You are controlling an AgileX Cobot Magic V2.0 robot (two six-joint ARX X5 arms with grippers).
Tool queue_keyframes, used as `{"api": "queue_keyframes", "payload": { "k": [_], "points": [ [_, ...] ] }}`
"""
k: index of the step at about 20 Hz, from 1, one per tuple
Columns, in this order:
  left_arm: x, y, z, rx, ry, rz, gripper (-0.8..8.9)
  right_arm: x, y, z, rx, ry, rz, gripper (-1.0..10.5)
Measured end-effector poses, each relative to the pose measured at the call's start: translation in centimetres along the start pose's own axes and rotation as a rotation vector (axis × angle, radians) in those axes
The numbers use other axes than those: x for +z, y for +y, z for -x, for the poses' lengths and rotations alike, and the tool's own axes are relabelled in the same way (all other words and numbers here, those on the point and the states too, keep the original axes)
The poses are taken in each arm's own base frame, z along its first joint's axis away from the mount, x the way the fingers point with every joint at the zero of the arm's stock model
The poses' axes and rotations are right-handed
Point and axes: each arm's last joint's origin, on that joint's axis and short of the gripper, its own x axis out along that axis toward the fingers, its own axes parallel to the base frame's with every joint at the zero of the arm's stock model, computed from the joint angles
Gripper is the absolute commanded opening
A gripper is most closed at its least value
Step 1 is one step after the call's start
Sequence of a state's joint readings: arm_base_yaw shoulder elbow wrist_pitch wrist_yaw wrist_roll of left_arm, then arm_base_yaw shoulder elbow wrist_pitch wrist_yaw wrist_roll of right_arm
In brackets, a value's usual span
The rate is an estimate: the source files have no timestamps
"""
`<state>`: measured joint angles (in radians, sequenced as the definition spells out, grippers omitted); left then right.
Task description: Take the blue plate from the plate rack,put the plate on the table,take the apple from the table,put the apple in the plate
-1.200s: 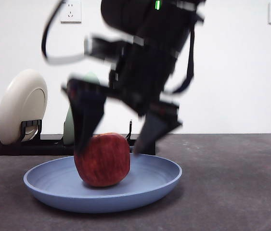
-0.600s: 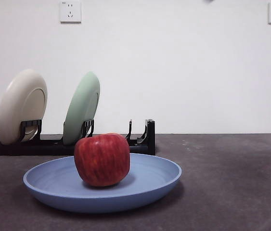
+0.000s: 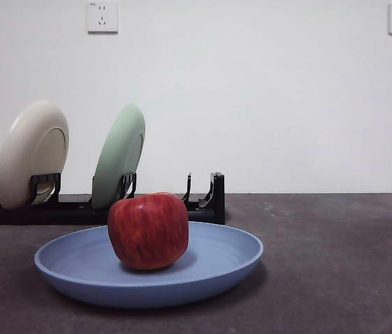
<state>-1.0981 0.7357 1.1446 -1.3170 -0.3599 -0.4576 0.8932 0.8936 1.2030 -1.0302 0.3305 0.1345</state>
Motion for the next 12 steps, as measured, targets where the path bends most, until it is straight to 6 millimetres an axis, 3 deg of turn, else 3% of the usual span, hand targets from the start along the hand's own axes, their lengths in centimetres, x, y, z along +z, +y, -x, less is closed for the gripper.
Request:
{"api": "queue_keyframes", "payload": {
  "k": [6,9,12],
  "points": [
    [0.9,2.5,-0.3,0.198,-0.051,0.1,-0.04,-1.2,-0.1,0.0,-0.017,0.122,0.044,0.0],
    [2.0,4.5,-0.7,0.333,-0.317,0.145,-0.04,-1.6,-0.2,0.0,-0.023,0.168,0.06,0.0],
    [1.4,6.1,-2.4,0.368,-0.584,0.092,-0.04,-1.8,-0.2,0.1,-0.025,0.182,0.065,0.0]
  ]
}}
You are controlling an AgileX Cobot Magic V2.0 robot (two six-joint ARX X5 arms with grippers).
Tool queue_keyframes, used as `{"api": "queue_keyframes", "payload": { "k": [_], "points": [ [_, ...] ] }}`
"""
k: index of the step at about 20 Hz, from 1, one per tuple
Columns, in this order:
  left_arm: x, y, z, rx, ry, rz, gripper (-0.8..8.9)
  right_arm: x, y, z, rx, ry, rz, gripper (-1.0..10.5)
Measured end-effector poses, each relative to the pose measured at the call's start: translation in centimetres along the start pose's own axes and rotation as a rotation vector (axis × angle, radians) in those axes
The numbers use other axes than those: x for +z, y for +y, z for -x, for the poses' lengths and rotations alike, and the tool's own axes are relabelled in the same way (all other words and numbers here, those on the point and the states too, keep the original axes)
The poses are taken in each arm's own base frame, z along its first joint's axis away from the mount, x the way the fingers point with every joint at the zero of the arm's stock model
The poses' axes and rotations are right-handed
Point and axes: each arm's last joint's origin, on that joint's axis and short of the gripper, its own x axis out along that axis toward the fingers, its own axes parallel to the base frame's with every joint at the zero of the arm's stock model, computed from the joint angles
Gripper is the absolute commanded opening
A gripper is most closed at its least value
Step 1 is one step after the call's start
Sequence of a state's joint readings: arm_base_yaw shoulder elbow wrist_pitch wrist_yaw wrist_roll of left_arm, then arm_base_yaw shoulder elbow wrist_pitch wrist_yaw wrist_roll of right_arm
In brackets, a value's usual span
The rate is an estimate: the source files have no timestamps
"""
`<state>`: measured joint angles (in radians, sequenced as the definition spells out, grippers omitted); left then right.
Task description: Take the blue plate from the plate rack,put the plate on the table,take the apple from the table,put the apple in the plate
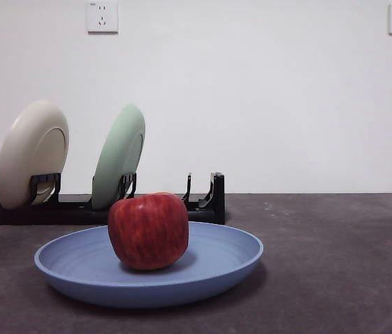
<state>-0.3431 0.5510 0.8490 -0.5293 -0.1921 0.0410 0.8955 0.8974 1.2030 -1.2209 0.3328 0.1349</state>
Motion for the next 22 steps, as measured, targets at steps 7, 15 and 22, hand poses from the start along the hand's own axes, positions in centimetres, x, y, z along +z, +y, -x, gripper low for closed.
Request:
{"api": "queue_keyframes", "payload": {
  "k": [7,15,22],
  "points": [
    [-11.7,1.5,-2.8,0.069,-0.126,-0.021,-0.04,-0.1,0.0,0.0,-0.001,0.011,0.004,0.0],
    [-17.7,1.3,-3.4,0.106,-0.126,-0.017,-0.04,-0.1,0.0,0.0,-0.002,0.011,0.004,0.0],
    [-19.6,1.1,-3.5,0.1,-0.054,-0.01,-0.04,-0.1,0.0,0.0,-0.002,0.012,0.004,0.0]
  ]
}}
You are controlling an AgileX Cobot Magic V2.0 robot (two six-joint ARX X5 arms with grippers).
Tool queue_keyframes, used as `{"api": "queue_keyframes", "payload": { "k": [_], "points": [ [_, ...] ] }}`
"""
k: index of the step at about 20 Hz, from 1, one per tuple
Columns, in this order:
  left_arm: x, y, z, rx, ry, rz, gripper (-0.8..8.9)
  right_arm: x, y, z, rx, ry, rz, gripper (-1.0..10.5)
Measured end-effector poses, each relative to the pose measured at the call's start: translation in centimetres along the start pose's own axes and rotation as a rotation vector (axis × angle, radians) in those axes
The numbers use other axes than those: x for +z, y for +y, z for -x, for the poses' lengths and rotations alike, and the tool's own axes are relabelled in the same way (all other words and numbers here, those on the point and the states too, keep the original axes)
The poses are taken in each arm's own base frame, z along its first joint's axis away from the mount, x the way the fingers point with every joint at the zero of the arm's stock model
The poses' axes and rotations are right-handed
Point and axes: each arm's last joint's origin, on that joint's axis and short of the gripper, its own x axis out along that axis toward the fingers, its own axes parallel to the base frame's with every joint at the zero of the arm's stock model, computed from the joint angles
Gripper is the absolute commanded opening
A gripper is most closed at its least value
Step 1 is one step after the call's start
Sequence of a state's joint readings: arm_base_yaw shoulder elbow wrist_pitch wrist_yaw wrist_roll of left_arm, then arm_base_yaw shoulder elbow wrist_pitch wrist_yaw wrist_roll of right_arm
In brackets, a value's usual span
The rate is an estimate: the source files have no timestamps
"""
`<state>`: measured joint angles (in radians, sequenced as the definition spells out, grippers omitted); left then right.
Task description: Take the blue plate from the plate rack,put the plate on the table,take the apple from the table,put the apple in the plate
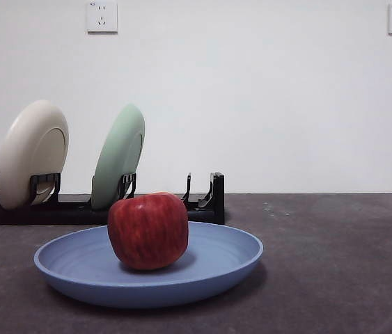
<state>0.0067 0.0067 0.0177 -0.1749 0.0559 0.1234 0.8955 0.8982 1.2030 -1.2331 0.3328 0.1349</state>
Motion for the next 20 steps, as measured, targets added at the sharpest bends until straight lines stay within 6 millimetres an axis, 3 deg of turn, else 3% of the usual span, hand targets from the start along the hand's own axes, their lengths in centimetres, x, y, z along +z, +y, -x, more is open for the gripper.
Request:
{"api": "queue_keyframes", "payload": {
  "k": [16,20],
  "points": [
    [-0.14,-0.01,-0.16,-0.003,0.022,0.002,-0.04,-0.01,0.0,0.0,-0.001,0.001,0.004,0.0],
    [-0.14,-0.01,-0.16,-0.003,0.022,0.002,-0.04,0.34,-0.47,0.01,-0.099,-0.038,0.081,0.0]
  ]
}}
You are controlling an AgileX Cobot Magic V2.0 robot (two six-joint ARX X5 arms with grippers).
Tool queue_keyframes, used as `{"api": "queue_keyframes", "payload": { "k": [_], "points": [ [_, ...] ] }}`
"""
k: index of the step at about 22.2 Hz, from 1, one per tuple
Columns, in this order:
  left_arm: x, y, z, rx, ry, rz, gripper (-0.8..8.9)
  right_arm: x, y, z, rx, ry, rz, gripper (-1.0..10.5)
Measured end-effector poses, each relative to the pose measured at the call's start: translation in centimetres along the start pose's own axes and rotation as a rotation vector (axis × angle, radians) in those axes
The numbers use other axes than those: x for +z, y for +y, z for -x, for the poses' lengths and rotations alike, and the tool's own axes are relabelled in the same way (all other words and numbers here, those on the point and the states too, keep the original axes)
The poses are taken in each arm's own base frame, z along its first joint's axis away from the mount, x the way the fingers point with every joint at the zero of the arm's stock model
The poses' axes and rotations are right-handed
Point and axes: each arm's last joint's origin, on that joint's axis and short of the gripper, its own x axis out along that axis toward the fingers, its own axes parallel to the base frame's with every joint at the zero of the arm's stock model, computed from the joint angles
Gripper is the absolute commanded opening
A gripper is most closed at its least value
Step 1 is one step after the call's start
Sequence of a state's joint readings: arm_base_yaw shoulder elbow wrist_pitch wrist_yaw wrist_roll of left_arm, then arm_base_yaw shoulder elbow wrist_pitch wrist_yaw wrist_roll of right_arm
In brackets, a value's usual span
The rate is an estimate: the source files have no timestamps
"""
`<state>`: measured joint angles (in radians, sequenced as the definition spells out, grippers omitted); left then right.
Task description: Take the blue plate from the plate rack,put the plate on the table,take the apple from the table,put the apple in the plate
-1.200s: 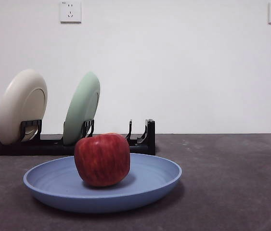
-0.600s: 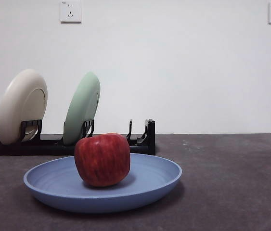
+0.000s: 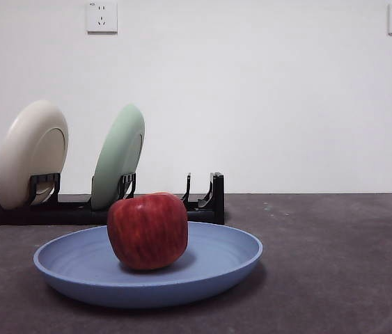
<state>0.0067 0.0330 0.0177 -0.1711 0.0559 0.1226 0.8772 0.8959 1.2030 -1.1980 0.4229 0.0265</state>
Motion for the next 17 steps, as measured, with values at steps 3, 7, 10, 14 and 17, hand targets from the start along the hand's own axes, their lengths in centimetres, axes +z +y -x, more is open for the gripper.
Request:
{"api": "queue_keyframes", "payload": {
  "k": [3,7,10,14,17],
  "points": [
    [0.0,0.0,0.0,0.0,0.0,0.0,-0.04,0.8,-1.1,0.4,-0.023,-0.15,-0.031,0.0],
    [0.0,0.0,0.0,0.0,0.0,0.0,-0.04,0.1,-3.4,-0.4,-0.069,-0.472,-0.143,0.0],
    [0.0,0.0,0.0,0.0,0.0,0.0,-0.04,-2.5,-4.6,-1.9,-0.134,-0.671,-0.199,0.0],
    [0.0,0.0,0.0,0.0,0.0,0.0,-0.04,-6.7,-4.9,-4.5,-0.259,-0.69,-0.252,0.0],
    [0.0,0.0,0.0,0.0,0.0,0.0,-0.04,-9.2,-4.7,-5.9,-0.327,-0.669,-0.29,0.0]
  ]
}}
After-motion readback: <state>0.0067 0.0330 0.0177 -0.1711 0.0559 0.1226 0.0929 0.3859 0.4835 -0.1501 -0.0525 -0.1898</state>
